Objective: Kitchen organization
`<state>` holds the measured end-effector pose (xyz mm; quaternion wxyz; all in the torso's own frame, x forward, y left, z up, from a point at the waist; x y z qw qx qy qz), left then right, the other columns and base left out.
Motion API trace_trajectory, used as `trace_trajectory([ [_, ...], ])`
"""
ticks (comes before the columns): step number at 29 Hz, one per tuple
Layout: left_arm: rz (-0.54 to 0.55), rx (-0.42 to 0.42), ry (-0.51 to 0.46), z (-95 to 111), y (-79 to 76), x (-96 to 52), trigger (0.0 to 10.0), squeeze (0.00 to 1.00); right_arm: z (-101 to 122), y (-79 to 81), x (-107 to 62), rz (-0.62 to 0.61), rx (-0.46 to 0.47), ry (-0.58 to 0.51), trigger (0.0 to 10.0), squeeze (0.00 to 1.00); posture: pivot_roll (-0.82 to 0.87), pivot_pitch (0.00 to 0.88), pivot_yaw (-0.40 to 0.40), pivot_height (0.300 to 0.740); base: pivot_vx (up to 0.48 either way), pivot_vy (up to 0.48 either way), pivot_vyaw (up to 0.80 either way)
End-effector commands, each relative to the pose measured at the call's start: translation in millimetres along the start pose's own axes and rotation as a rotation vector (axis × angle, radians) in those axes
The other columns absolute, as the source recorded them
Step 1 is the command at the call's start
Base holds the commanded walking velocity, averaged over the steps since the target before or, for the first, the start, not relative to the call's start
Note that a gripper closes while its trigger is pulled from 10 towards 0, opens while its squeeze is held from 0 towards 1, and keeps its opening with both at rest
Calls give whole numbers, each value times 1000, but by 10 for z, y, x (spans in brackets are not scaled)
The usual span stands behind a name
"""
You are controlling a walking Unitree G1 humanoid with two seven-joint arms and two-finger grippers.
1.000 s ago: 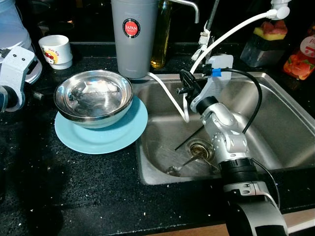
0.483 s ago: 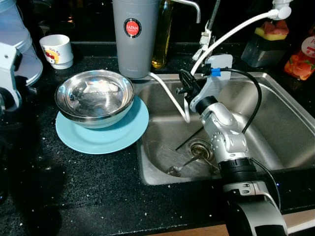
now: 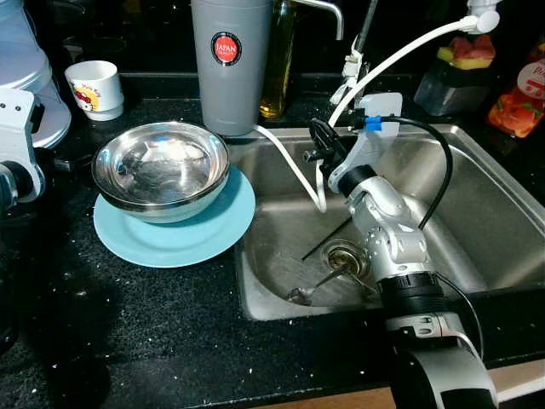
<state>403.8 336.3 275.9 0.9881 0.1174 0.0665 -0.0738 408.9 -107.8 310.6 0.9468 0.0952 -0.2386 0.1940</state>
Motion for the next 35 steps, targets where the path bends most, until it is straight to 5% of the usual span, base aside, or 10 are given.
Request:
trace_trajectory([
  [1,23,-57,38,-83,88,-69,10000,0,-13,-1,8,5,-2,6,10000,0,-44,166,-34,740,0,0,0],
  [18,58,-93,183,-229,148,-130,10000,0,-18,-3,1,3,0,9,10000,0,-44,170,-32,740,0,0,0],
  [19,54,-92,205,-259,147,-140,4314,0,-19,1,3,3,0,9,10000,0,-40,172,-32,740,0,0,0],
  [20,53,-91,217,-276,147,-146,1333,0,-18,3,5,3,1,9,10000,0,-40,172,-32,740,0,0,0],
  [21,53,-91,217,-276,147,-146,1333,0,-18,3,5,3,1,9,10000,0,-40,172,-32,740,0,0,0],
  [22,51,-90,226,-287,147,-150,0,0,-18,5,6,3,1,8,10000,0,-40,172,-32,740,0,0,0],
  [35,16,16,322,-377,146,-194,0,0,-11,-2,8,3,1,7,10000,0,-39,170,-33,740,0,0,0],
])
Point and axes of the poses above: a point about 5 cm out from each wrist's last joint towards the gripper, its own x axis pointing out of the wrist towards the gripper, its own z axis along the axis of the wrist's last joint, y = z × x, the point moved 4 cm from there along x, pointing out of the wrist towards the gripper, and after that the axes turned 6 degrees about x, right-handed, at the moved point
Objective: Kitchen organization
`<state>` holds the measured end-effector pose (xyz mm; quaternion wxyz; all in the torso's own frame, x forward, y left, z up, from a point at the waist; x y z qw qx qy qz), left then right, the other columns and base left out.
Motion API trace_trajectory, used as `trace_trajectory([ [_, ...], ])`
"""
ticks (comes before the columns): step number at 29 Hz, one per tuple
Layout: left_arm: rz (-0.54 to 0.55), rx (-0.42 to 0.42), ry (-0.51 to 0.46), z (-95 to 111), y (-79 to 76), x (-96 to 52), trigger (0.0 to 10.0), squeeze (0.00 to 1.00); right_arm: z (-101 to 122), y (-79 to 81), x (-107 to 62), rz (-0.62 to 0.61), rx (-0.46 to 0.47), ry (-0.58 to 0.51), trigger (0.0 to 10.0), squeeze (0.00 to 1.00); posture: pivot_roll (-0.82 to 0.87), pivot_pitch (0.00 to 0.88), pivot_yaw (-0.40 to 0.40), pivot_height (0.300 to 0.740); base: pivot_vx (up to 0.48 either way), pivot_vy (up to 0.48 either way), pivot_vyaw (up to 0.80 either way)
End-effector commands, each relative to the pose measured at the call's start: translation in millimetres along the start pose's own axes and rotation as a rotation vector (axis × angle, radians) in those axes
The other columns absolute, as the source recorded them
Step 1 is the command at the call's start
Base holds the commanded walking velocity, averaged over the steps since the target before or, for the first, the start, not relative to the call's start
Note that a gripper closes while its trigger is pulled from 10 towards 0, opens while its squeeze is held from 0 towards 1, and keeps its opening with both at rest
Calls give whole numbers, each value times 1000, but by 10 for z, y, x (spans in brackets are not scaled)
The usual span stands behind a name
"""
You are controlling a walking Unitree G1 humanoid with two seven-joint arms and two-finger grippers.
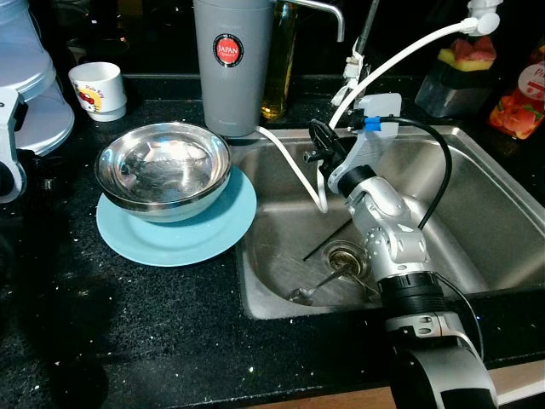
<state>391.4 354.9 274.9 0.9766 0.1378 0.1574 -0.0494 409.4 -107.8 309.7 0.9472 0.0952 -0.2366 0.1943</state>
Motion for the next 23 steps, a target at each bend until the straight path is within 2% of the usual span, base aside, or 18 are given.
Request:
trace_trajectory([
  [1,-14,-2,137,-319,-15,6,0,0,-1,1,10,3,0,2,10000,0,-39,170,-33,740,0,0,0],
  [6,-9,-1,148,-333,0,-7,0,0,-2,1,10,3,1,3,10000,0,-39,170,-33,740,0,0,0],
  [10,-2,-12,122,-265,19,-19,0,0,-2,3,14,3,0,2,10000,0,-36,170,-33,740,0,0,0],
  [16,2,4,30,-23,9,-8,0,0,-4,4,14,3,1,2,10000,0,-35,164,-32,740,0,0,0],
  [17,-16,11,-19,88,-31,8,0,0,-6,5,14,3,1,1,10000,0,-35,162,-31,740,0,0,0],
  [19,-24,18,-38,132,-49,14,0,0,-7,6,14,3,1,1,10000,0,-35,162,-31,740,0,0,0],
  [23,-97,-25,-117,333,-210,68,0,0,-7,5,16,2,1,0,10000,0,-34,155,-30,740,0,0,0],
])
Point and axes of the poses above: a point about 5 cm out from each wrist's last joint towards the gripper, its own x axis pointing out of the wrist towards the gripper, its own z axis along the axis of the wrist's last joint, y = z × x, the point moved 4 cm from there along x, pointing out of the wrist towards the gripper, and after that the axes turned 6 degrees about x, right-handed, at the moved point
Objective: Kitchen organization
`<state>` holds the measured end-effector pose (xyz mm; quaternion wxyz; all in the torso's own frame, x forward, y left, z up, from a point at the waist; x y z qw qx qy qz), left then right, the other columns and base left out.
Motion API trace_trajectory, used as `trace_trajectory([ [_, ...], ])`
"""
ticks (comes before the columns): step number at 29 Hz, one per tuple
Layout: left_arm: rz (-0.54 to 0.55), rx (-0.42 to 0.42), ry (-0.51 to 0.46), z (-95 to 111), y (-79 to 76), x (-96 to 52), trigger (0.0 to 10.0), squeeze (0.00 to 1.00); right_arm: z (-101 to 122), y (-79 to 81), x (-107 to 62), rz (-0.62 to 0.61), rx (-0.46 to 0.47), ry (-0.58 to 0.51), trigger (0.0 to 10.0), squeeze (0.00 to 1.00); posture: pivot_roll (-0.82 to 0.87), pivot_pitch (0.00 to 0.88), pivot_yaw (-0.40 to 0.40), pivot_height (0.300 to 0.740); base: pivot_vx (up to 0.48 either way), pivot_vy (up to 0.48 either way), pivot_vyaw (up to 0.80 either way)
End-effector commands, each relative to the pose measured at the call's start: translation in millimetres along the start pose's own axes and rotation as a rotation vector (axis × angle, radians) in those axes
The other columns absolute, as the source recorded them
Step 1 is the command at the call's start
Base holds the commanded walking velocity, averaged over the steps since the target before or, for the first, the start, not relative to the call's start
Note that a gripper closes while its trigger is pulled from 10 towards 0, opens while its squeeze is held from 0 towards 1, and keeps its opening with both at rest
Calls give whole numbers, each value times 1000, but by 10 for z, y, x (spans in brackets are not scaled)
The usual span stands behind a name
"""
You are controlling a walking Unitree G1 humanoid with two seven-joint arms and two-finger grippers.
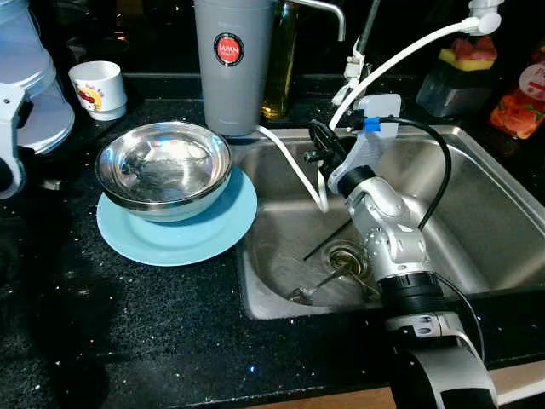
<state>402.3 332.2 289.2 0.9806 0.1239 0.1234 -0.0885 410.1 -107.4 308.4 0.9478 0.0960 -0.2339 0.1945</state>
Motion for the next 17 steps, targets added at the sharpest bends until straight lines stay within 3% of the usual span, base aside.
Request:
trace_trajectory([
  [1,-41,-21,-55,145,-100,45,0,0,7,8,16,3,-1,-5,10000,0,-34,152,-32,740,0,0,0],
  [7,-56,1,-75,169,-250,162,0,0,9,32,16,8,1,-11,10000,0,-37,143,-30,740,0,0,0],
  [11,26,80,-63,172,-199,176,0,0,14,30,17,7,3,-13,10000,0,-31,137,-27,740,0,0,0],
  [12,103,156,-46,177,-139,170,0,0,15,27,16,7,3,-14,10000,0,-31,136,-26,740,0,0,0],
  [13,103,156,-46,177,-139,170,0,0,15,27,16,7,3,-14,10000,0,-31,136,-26,740,0,0,0],
  [15,182,249,-37,196,-78,151,6118,0,12,35,14,6,6,-17,10000,0,-26,128,-21,740,0,0,0],
  [16,194,273,-44,210,-79,151,10000,0,11,40,13,5,8,-18,10000,0,-25,128,-20,740,0,0,0],
  [17,202,278,-59,230,-85,151,10000,0,10,44,12,5,10,-19,10000,0,-24,126,-20,740,0,0,0],
])
Point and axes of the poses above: a point about 5 cm out from each wrist's last joint towards the gripper, its own x axis pointing out of the wrist towards the gripper, its own z axis along the axis of the wrist's last joint, y = z × x, the point moved 4 cm from there along x, pointing out of the wrist towards the gripper, and after that the axes turned 6 degrees about x, right-handed, at the moved point
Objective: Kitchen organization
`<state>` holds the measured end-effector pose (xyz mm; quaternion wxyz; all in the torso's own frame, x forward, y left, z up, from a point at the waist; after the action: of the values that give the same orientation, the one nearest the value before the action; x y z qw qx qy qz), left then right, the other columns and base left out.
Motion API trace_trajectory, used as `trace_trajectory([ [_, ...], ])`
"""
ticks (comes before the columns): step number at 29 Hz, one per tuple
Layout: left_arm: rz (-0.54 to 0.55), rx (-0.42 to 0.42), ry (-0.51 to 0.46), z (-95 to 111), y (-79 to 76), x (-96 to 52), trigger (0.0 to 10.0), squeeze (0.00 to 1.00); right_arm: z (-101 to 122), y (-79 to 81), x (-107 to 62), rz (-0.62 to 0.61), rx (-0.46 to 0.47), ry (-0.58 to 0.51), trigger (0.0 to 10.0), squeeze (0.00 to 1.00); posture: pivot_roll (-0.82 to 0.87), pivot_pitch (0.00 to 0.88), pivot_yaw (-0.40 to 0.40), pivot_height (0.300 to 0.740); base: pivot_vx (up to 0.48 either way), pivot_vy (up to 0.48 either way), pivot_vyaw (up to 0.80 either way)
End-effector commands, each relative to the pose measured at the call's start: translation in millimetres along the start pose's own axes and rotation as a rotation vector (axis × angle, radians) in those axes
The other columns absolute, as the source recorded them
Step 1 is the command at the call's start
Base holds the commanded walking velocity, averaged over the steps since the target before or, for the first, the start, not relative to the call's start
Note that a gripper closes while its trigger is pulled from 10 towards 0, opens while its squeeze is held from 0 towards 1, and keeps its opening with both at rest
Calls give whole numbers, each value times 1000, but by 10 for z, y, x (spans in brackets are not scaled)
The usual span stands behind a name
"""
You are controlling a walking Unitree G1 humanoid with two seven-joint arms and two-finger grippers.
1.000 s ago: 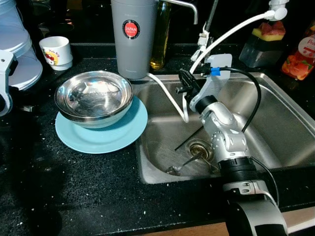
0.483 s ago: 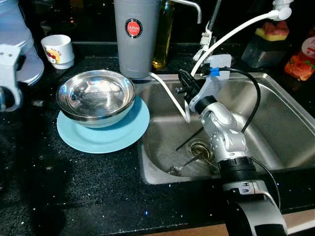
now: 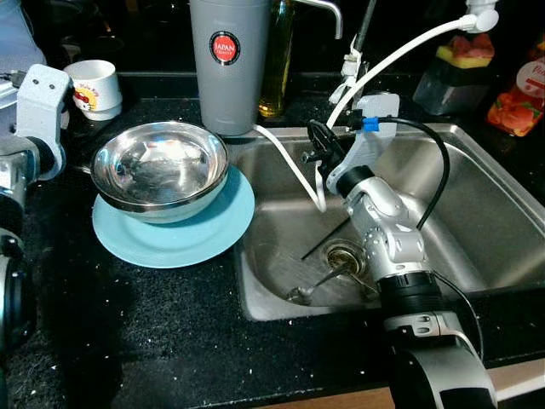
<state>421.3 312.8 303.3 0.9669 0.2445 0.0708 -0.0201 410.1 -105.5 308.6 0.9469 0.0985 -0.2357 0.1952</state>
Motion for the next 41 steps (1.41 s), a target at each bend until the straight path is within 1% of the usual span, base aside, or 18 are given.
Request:
trace_trajectory([
  [1,25,46,1,-2,34,-15,10000,0,13,26,5,5,5,-14,10000,0,-24,126,-20,740,0,0,0],
  [2,28,43,-9,12,28,-14,10000,0,12,28,5,5,6,-15,10000,0,-24,126,-20,740,0,0,0],
  [3,52,59,-73,93,23,-20,10000,1000,6,34,2,4,9,-17,10000,0,-18,118,-16,740,0,0,0],
  [10,115,55,-133,174,53,-48,10000,1000,-6,54,-2,9,19,-16,10000,0,-10,107,-13,740,0,0,0],
  [12,156,56,-146,190,59,-61,10000,1000,-21,55,-17,16,20,-12,10000,0,-4,103,-13,740,0,0,0],
  [14,174,81,-138,173,48,-67,10000,1000,-24,36,-27,12,17,-10,10000,0,-4,103,-13,740,0,0,0],
  [19,208,71,-142,112,33,-100,10000,1000,-9,-17,-48,-3,10,-14,10000,0,-2,105,-4,740,0,0,0],
  [22,270,80,-130,37,27,-138,10000,1000,-7,-45,-68,-13,8,-14,10000,0,2,107,4,740,0,0,0],
  [23,284,80,-128,24,10,-152,10000,0,-8,-49,-76,-14,7,-15,10000,0,2,107,4,740,0,0,0],
  [26,309,75,-127,16,0,-175,10000,0,-7,-49,-82,-14,6,-15,10000,0,1,111,7,740,0,0,0],
  [27,314,73,-114,-31,-9,-188,10000,0,-11,-51,-88,-15,5,-13,10000,0,3,113,9,740,0,0,0],
  [29,306,74,-106,-65,-26,-189,10000,0,-12,-53,-92,-16,4,-13,10000,0,3,114,10,740,0,0,0],
  [31,259,36,-96,-141,-92,-173,10000,0,-9,-57,-97,-16,3,-13,10000,0,2,116,13,740,0,0,0],
  [32,259,36,-96,-141,-92,-173,10000,0,-9,-57,-97,-16,3,-13,10000,0,2,116,13,740,0,0,0],
  [34,215,-10,-84,-205,-145,-165,10000,0,-1,-64,-99,-18,0,-14,10000,0,0,118,17,740,0,0,0],
  [35,174,-95,-45,-333,-169,-174,10000,0,10,-75,-106,-21,-5,-16,10000,0,-1,120,20,740,0,0,0],
  [40,137,-167,4,-478,-147,-211,10000,0,9,-75,-119,-21,-10,-14,10000,0,-2,123,21,740,0,0,0],
  [41,137,-167,4,-478,-147,-211,10000,0,9,-75,-119,-21,-10,-14,10000,0,-2,123,21,740,0,0,0],
])
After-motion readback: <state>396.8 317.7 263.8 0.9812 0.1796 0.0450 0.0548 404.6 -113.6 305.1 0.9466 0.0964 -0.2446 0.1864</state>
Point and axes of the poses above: a point about 5 cm out from each wrist's last joint towards the gripper, its own x axis pointing out of the wrist towards the gripper, its own z axis along the axis of the wrist's last joint, y = z × x, the point moved 4 cm from there along x, pointing out of the wrist towards the gripper, and after that the axes turned 6 degrees about x, right-handed, at the moved point
